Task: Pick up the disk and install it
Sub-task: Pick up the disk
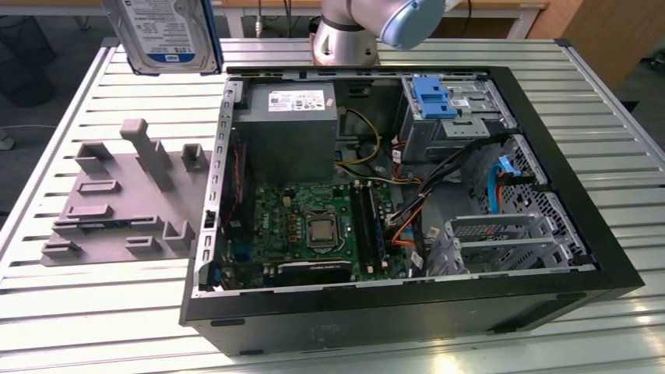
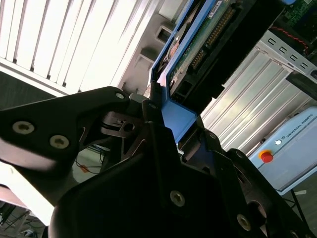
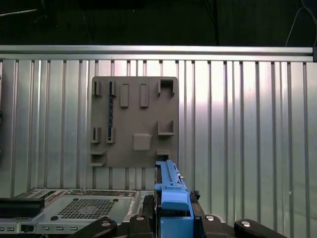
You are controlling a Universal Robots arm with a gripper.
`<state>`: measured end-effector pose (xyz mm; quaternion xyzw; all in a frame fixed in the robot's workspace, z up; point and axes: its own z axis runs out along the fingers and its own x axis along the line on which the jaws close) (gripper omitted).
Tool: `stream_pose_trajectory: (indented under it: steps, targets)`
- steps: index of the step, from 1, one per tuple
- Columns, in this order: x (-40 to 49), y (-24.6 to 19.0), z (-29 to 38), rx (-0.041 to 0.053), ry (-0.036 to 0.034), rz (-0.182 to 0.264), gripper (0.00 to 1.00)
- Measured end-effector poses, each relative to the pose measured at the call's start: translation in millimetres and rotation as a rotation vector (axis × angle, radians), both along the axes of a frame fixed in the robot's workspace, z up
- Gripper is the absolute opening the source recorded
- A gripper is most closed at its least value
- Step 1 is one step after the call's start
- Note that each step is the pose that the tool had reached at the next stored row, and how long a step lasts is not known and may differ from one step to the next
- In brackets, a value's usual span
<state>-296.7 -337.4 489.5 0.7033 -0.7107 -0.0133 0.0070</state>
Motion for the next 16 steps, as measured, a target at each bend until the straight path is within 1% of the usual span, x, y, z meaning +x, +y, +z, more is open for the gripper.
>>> stream_pose_trajectory:
  steps: [11,16]
  targets:
    - [0.0,-11.8,0.0,-0.0058,0.0001,0.0,0.37]
    - [0.1,-15.5,0.0,-0.0099,0.0,0.0,0.37]
